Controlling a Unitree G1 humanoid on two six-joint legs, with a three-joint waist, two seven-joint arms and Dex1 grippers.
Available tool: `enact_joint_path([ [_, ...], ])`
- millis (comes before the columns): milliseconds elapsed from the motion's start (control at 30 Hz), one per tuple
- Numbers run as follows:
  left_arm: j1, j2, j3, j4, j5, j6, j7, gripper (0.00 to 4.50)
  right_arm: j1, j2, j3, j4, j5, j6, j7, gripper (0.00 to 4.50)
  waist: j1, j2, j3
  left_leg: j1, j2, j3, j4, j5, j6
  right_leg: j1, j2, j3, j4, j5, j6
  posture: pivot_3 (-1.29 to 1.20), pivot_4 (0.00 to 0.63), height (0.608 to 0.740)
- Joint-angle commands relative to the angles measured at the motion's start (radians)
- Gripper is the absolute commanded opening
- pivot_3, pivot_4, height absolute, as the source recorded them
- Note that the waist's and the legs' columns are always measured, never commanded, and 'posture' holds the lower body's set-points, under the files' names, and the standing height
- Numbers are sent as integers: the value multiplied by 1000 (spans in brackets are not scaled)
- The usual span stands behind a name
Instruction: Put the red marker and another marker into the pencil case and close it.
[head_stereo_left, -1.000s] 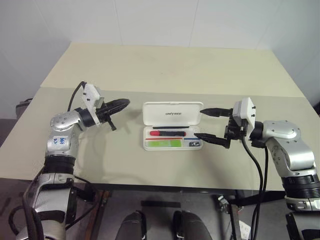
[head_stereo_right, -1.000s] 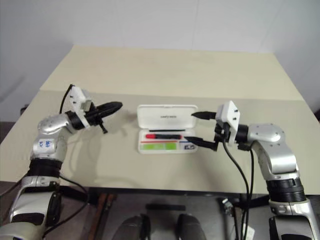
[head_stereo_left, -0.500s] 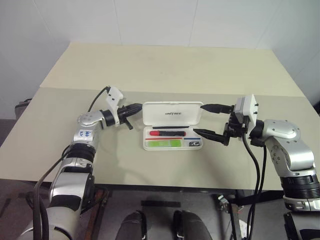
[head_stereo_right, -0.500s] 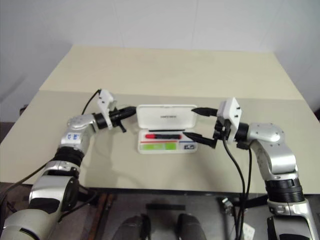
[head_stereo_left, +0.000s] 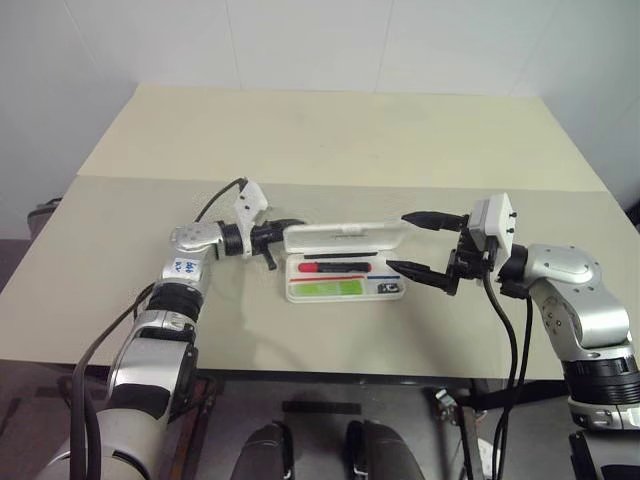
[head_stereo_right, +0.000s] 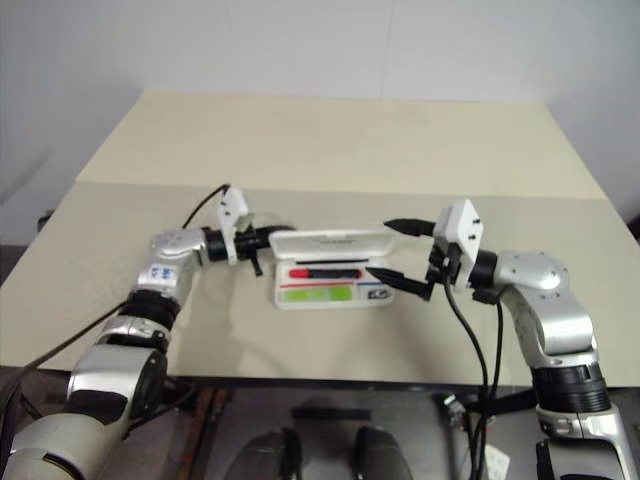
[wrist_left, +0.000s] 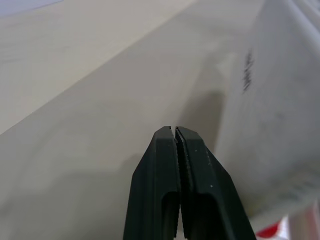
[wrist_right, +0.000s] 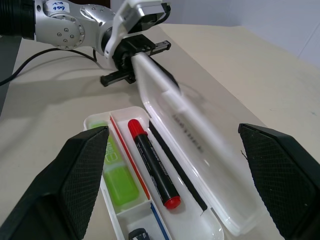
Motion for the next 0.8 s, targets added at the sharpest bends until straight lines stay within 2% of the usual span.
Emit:
enact_joint_path([
  [33, 30, 27, -25, -94, -10, -38, -109, 86, 3, -5, -40, -45, 25, -1, -11, 4398, 0, 0, 0, 0, 0, 0, 0, 0, 0, 0, 0, 0, 0, 0, 0, 0, 150, 740],
  [267, 90, 56, -48, -199, -20, -25, -213, 86, 7, -3, -35, -46, 25, 1, -14, 4398, -1, 0, 0, 0, 0, 1, 0, -1, 1, 0, 0, 1, 0, 0, 0, 0, 150, 740],
  [800, 29, 0, -180, -217, 69, 58, -209, 86, 14, 6, -26, -52, 22, 3, -23, 4398, 0, 0, 0, 0, 0, 1, 1, -1, 2, 0, 0, 1, 0, 0, 0, 0, 150, 740],
])
